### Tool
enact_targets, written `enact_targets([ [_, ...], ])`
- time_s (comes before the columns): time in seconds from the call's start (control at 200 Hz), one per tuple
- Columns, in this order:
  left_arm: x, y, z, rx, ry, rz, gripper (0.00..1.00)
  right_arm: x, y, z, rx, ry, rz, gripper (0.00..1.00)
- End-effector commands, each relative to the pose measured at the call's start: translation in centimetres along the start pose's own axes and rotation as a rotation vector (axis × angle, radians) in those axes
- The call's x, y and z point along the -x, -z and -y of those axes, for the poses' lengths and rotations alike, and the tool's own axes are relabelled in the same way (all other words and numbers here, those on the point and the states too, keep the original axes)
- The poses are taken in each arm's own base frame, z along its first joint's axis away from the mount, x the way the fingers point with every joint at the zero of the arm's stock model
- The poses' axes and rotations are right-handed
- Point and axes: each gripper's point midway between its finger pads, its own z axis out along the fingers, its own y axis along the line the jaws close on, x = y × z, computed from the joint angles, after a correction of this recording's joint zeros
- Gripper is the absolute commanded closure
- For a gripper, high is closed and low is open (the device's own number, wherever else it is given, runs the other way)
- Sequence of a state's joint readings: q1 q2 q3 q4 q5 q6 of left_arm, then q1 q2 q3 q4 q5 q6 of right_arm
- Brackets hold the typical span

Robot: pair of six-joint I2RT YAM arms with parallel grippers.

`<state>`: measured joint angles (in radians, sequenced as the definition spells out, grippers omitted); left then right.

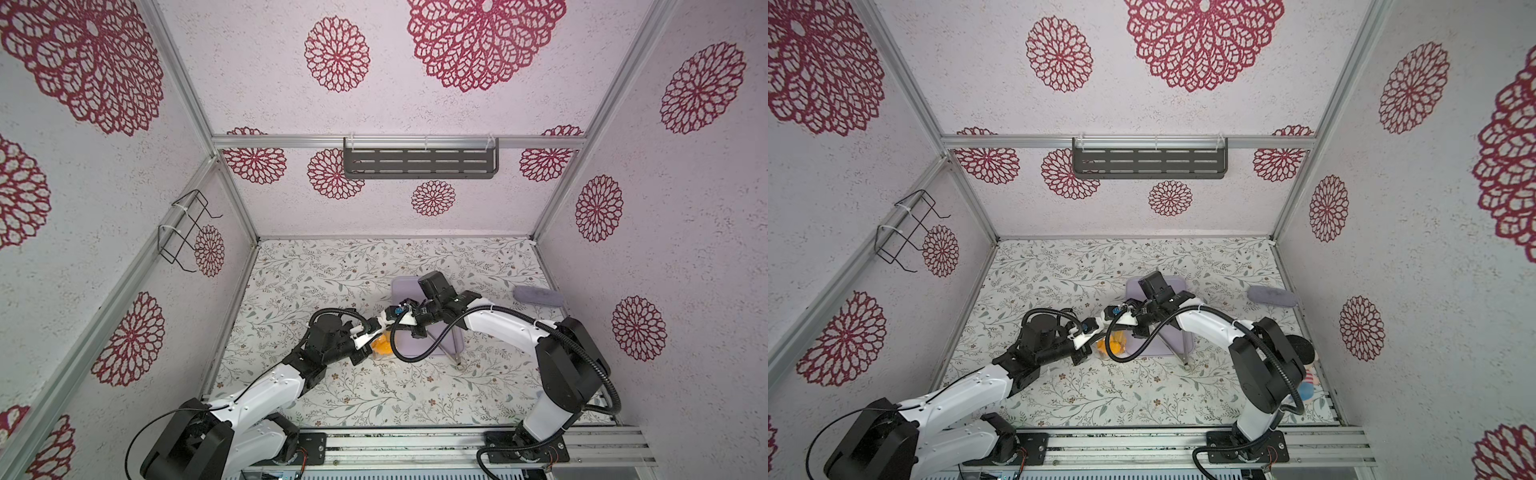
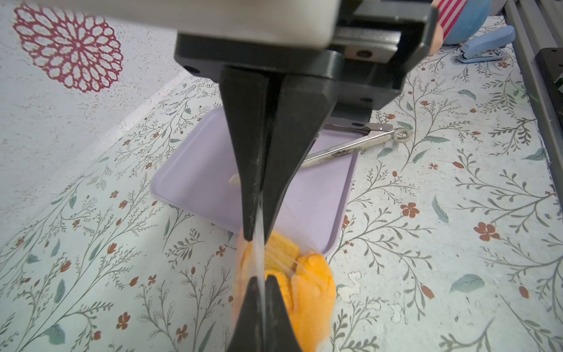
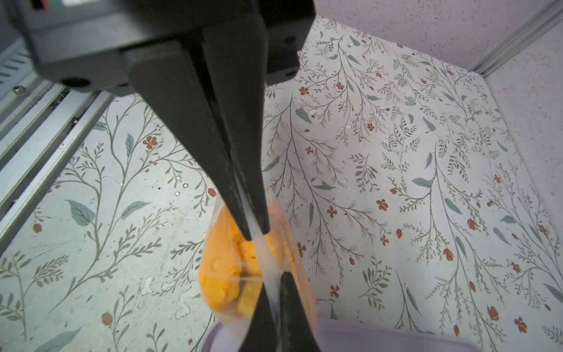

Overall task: Put the cookies into a resealable bag to prevent moisture
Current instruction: Close the ziploc bag at the center of the board.

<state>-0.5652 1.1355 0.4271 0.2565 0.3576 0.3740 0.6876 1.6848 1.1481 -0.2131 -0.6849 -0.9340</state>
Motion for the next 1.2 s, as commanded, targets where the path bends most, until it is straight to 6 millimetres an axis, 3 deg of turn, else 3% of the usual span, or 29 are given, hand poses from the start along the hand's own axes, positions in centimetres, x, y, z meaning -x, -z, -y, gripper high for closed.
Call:
enact_targets([
  [0.0,1.6,0.5,-0.3,-0.001,-0.035,0.056,1.00,1.7,0.8,1.1,-0.034,0.027,0.036,0.97],
  [0.075,1.6,0.5,-0.2,-0.004,-0.032,0.056,1.00,2.5,0.7,0.6,-0.014,0.027,0.079,0.78],
  [0.18,1.7,0.5,-0.3,-0.004,-0.031,0.057,1.00,3.0,0.0,0.1,-0.005,0.043,0.110,0.72],
  [0.25,1.7,0.5,-0.2,-0.005,-0.030,0.059,1.00,2.9,-0.4,0.0,0.005,0.033,0.105,0.75],
  [0.355,1.6,0.5,-0.2,-0.003,-0.027,0.060,1.00,2.7,-0.5,0.2,0.015,0.023,0.085,1.00],
  [0.545,1.4,0.6,-0.4,0.008,-0.021,0.058,1.00,2.1,0.7,0.4,-0.018,0.014,0.061,1.00],
  [0.58,1.4,0.7,-0.5,0.013,-0.021,0.059,1.00,1.8,1.2,0.6,-0.028,0.000,0.062,0.89],
  [0.65,1.4,0.9,-0.6,0.019,-0.020,0.063,1.00,1.2,2.1,0.7,-0.048,0.001,0.051,0.80],
  [0.741,1.4,1.0,-0.6,0.018,-0.019,0.066,1.00,0.6,2.4,0.3,-0.051,0.009,0.037,0.77],
  [0.791,1.4,1.1,-0.6,0.018,-0.019,0.068,1.00,0.7,2.4,0.2,-0.044,0.009,0.036,0.79],
  [0.871,1.4,1.1,-0.6,0.020,-0.018,0.067,1.00,0.5,2.4,0.1,-0.029,0.005,0.019,1.00],
  [0.996,1.5,1.1,-0.7,0.020,-0.018,0.068,1.00,-0.1,2.7,0.8,-0.060,-0.001,-0.011,1.00],
  [1.056,1.4,1.2,-0.7,0.022,-0.020,0.064,1.00,0.0,3.0,1.1,-0.073,-0.005,-0.006,0.80],
  [1.096,1.4,1.2,-0.8,0.024,-0.019,0.063,1.00,0.0,3.2,1.2,-0.081,-0.002,-0.003,0.75],
  [1.146,1.2,1.3,-0.8,0.023,-0.016,0.059,1.00,-0.1,3.4,1.2,-0.089,0.003,-0.004,0.76],
  [1.196,1.2,1.3,-0.9,0.028,-0.015,0.058,1.00,-0.1,3.5,1.1,-0.086,0.005,-0.004,0.91],
])
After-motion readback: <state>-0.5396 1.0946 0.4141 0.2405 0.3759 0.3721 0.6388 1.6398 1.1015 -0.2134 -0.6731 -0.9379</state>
